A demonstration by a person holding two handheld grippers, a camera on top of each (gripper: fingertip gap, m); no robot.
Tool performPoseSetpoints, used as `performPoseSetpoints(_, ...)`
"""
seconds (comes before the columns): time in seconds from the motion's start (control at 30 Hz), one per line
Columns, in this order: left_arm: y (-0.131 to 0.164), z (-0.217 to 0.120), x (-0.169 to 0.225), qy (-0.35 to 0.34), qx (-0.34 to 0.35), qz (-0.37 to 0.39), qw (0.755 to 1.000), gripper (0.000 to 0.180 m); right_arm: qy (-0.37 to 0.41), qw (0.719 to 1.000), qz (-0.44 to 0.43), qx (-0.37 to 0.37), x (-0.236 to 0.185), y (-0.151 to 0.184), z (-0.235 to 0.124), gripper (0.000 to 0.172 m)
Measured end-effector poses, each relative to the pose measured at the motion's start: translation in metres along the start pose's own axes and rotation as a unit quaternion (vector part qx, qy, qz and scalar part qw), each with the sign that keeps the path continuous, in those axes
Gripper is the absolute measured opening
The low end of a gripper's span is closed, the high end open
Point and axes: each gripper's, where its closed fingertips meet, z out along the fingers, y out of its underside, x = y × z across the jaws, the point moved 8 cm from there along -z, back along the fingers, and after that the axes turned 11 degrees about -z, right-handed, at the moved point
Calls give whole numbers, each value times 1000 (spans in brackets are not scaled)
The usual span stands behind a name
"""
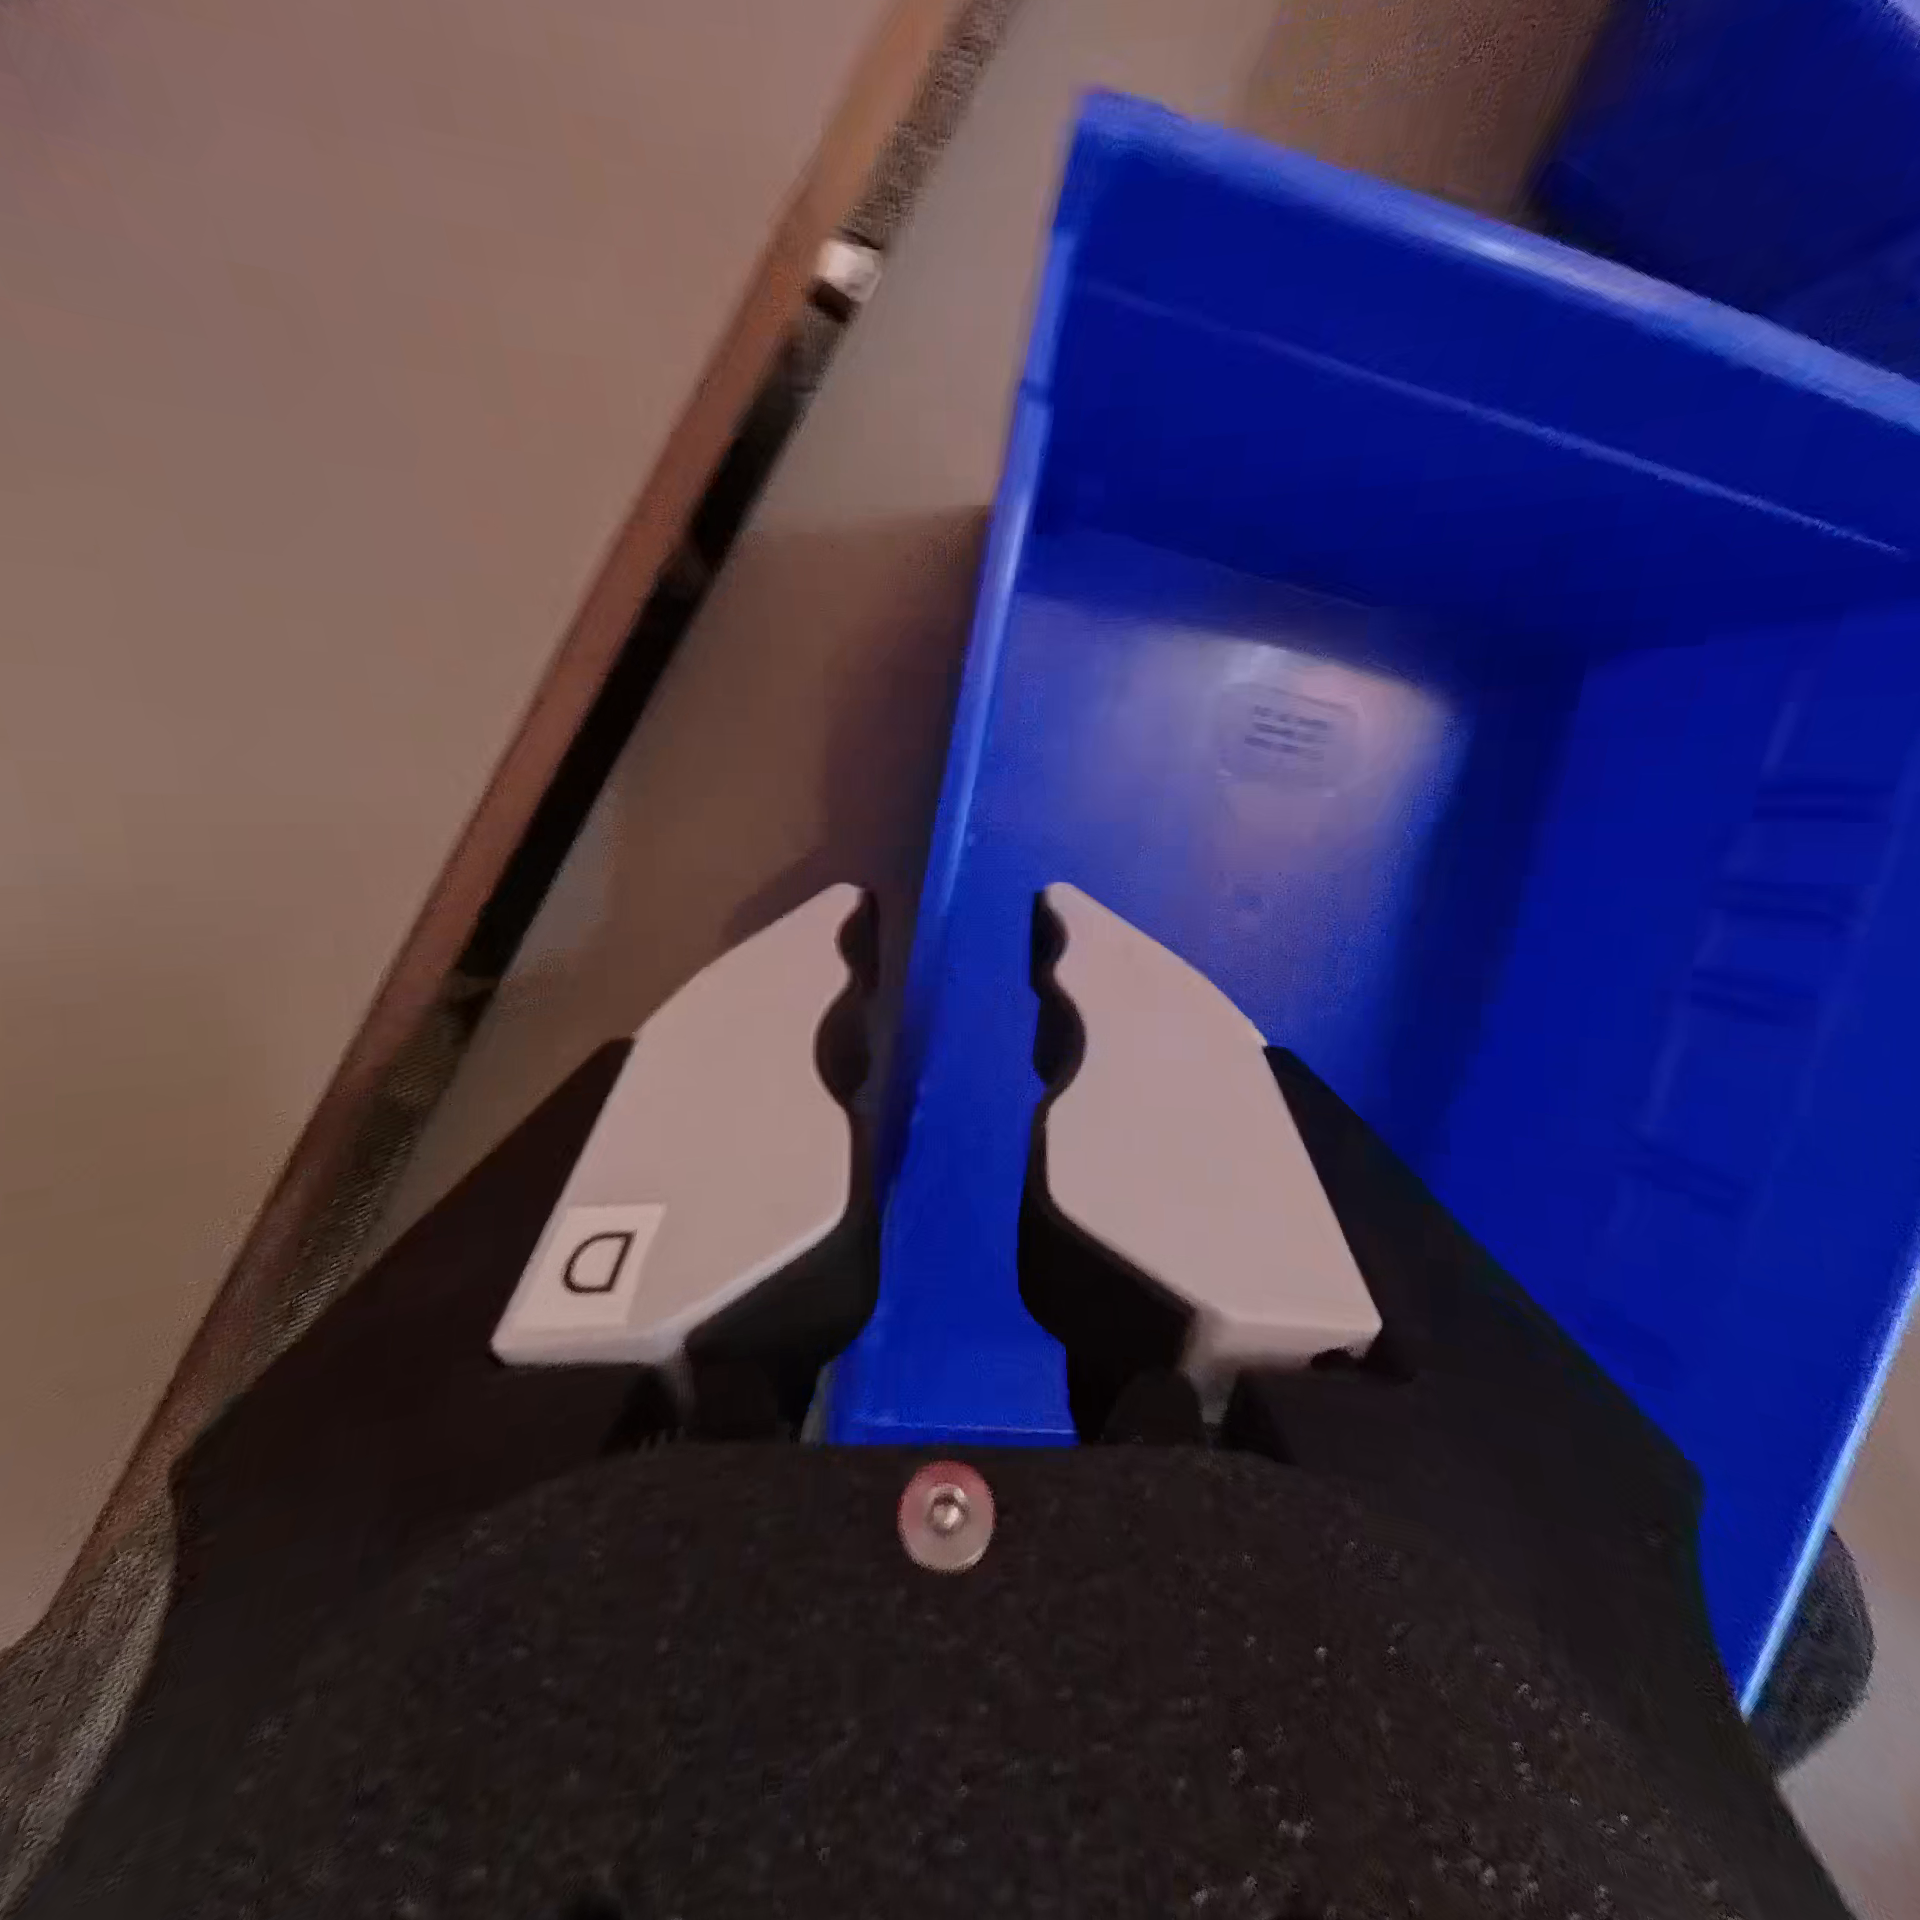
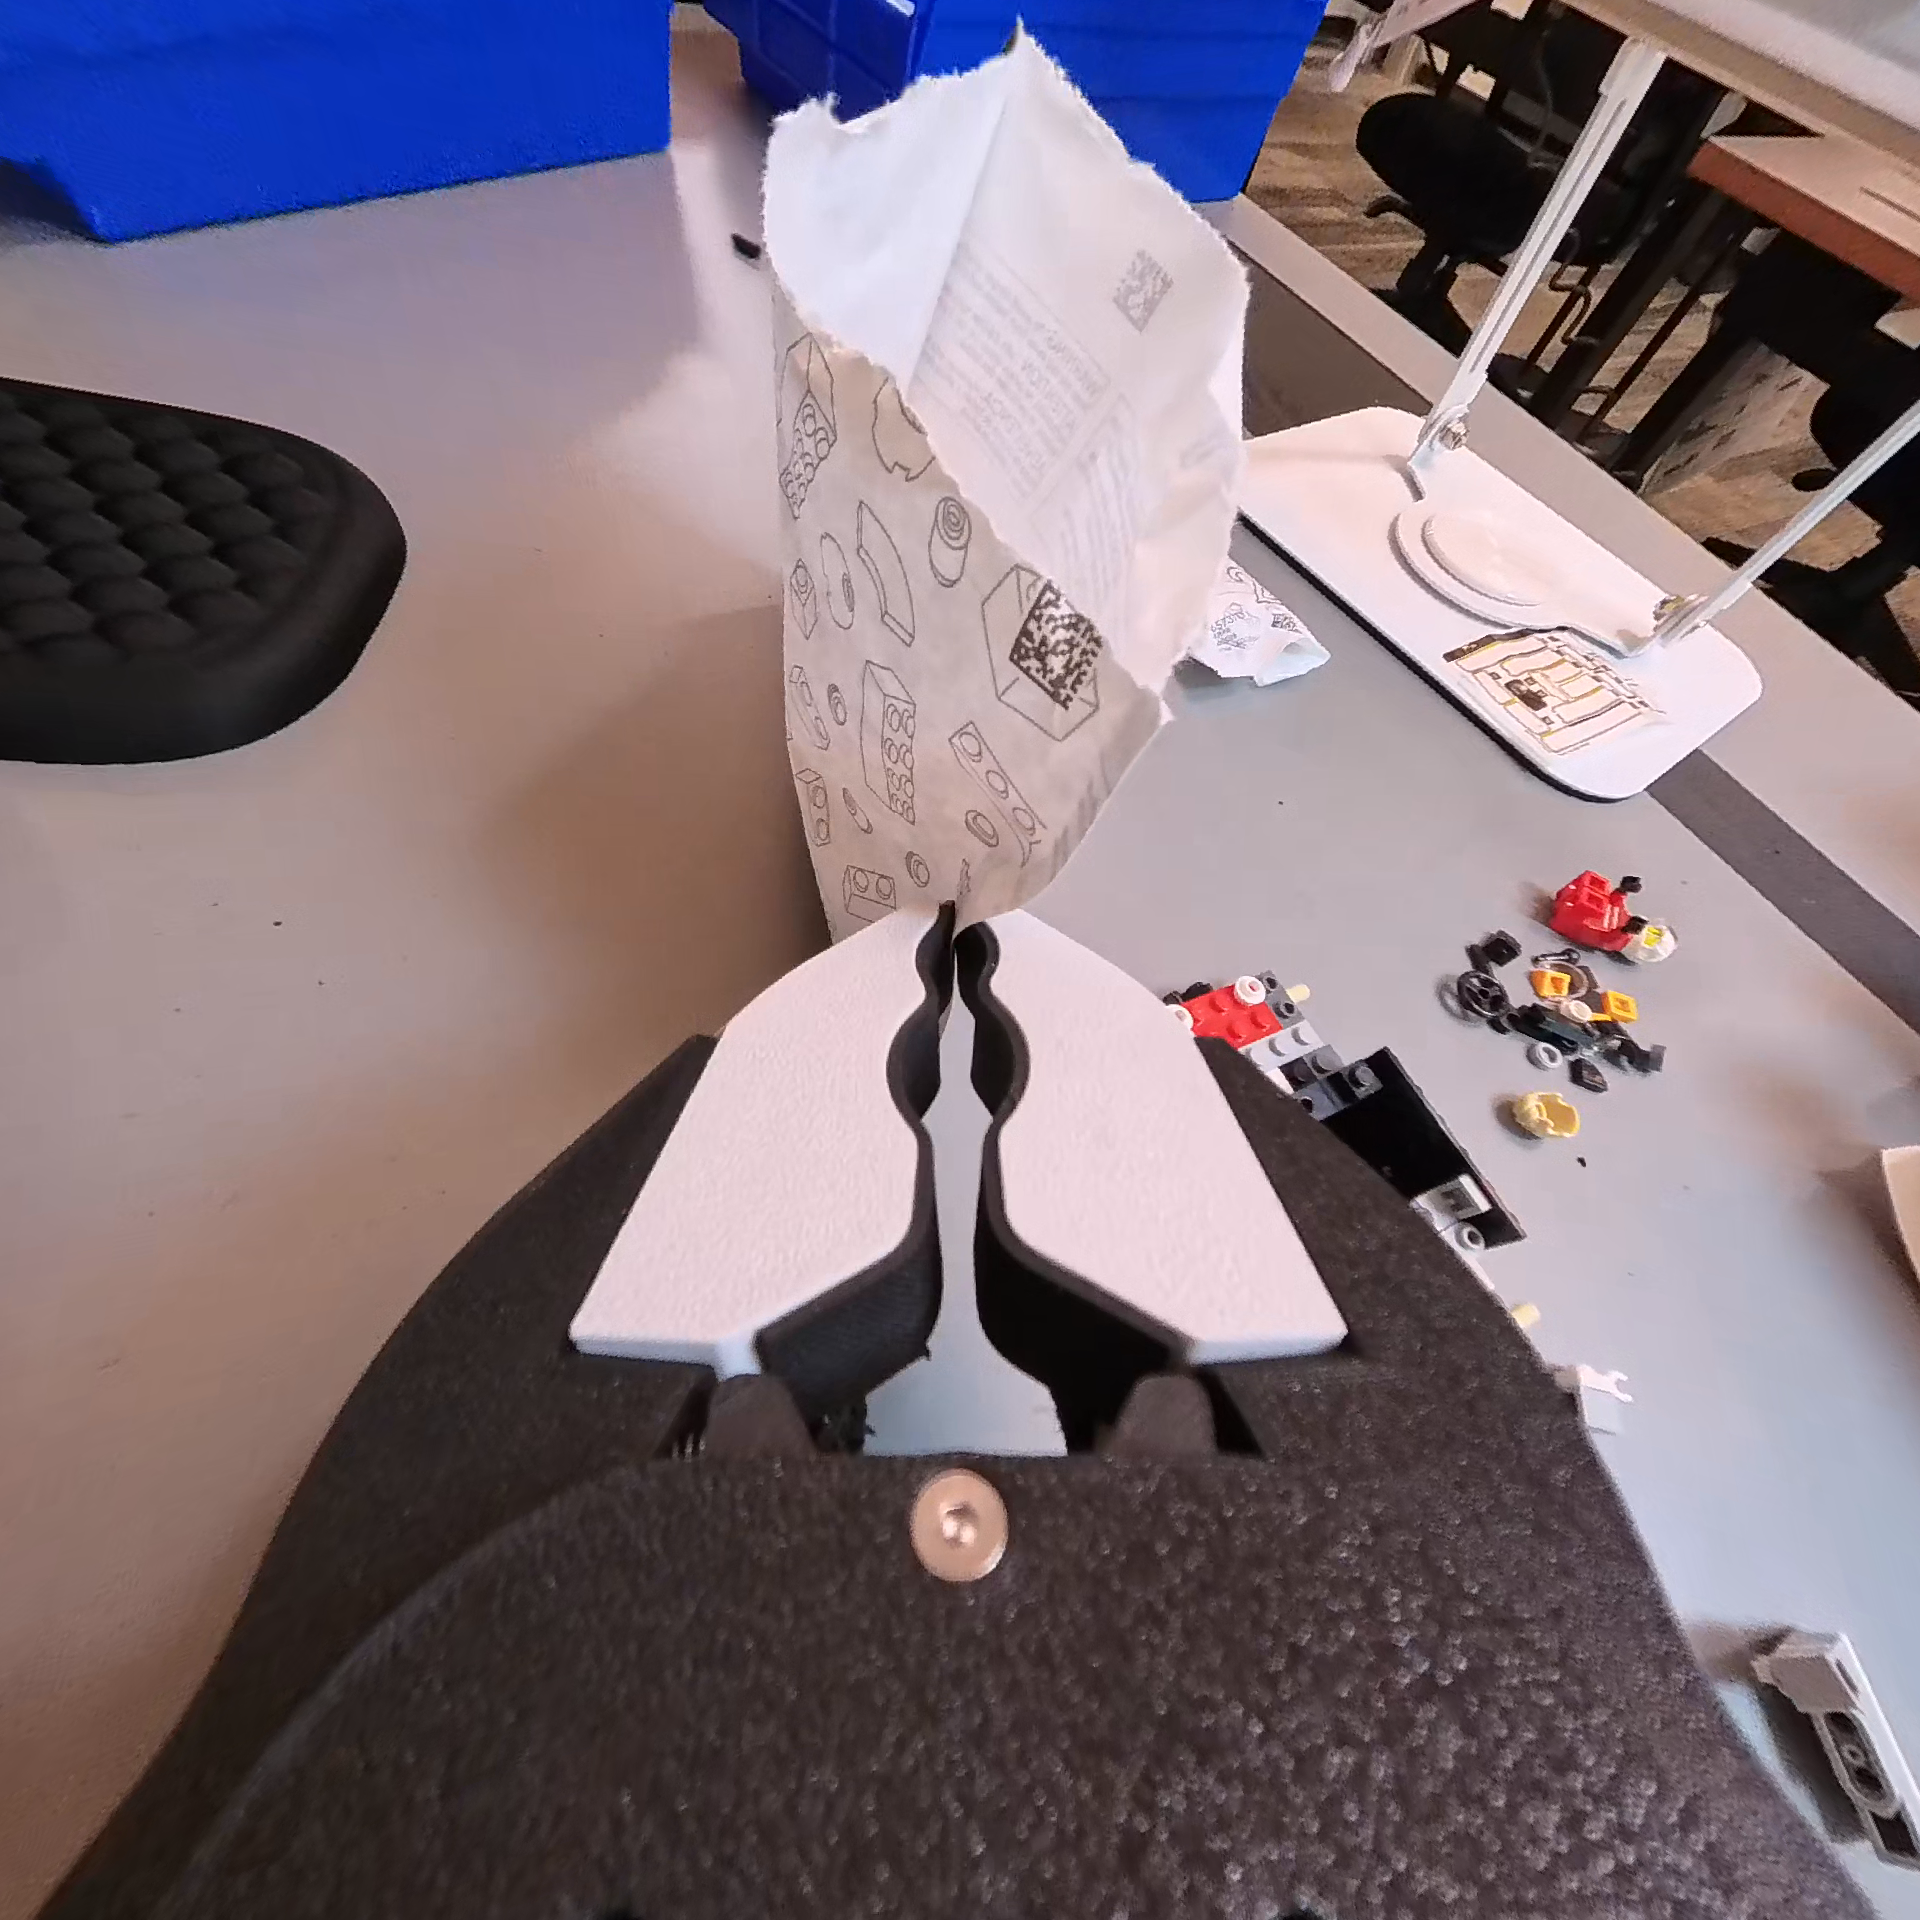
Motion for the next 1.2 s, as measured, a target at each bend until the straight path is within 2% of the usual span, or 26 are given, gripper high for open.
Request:
performPoseSetpoints(0.03, -1, -2, 0, -7, 6, 4, 1000, 27, 0, 1000, 0, 0, 0, 0, 0, 0)
performPoseSetpoints(0.07, -2, -4, 2, -21, 19, 11, 1000, 35, 0, 1000, 0, 0, 0, 0, 0, 0)
performPoseSetpoints(0.1, -5, -10, 6, -61, 44, 32, 997, 40, 0, 1000, -1, 0, 0, 0, 0, 0)
performPoseSetpoints(0.13, -7, -18, 16, -95, 82, 71, 990, 40, 0, 1000, -1, 0, 0, 0, 0, 0)
performPoseSetpoints(0.17, -6, -25, 34, -100, 119, 118, 981, 37, 0, 1000, -1, 0, 0, 0, 0, 0)
performPoseSetpoints(0.23, 4, -36, 83, -69, 166, 208, 961, 32, 0, 1000, -1, 0, 0, 0, 0, 0)
performPoseSetpoints(0.3, 22, -42, 139, -6, 190, 305, 933, 26, 0, 1000, -1, 0, 0, 1, 0, 0)
performPoseSetpoints(0.33, 36, -39, 168, 33, 179, 361, 915, 23, -1, 1000, -2, 0, 0, 1, 0, 0)
performPoseSetpoints(0.4, 65, -22, 216, 83, 119, 469, 871, 28, -2, 1000, -2, 2, 0, 1, 0, 0)
performPoseSetpoints(0.5, 92, 22, 258, 75, 25, 591, 803, 29, -3, 1000, -4, 5, 0, 0, -2, 0)
performPoseSetpoints(0.57, 96, 53, 270, 49, -28, 635, 770, 31, -5, 1000, -5, 8, 0, 0, -2, 0)
performPoseSetpoints(0.63, 90, 79, 276, 30, -68, 656, 751, 32, -6, 1000, -8, 10, -1, 0, -2, 0)
performPoseSetpoints(0.7, 80, 97, 279, 27, -96, 663, 742, 32, -7, 1000, -11, 12, -1, 0, -3, 0)
performPoseSetpoints(0.83, 66, 112, 282, 22, -138, 673, 726, 31, -11, 1000, -12, 15, 0, 1, -2, 0)
performPoseSetpoints(1.1, 49, 127, 287, 10, -188, 667, 721, 23, -24, 999, -12, 23, 0, 2, -1, 0)
performPoseSetpoints(1.2, 49, 129, 288, 25, -219, 653, 725, 4, -26, 999, -12, 24, 0, 2, -1, 0)
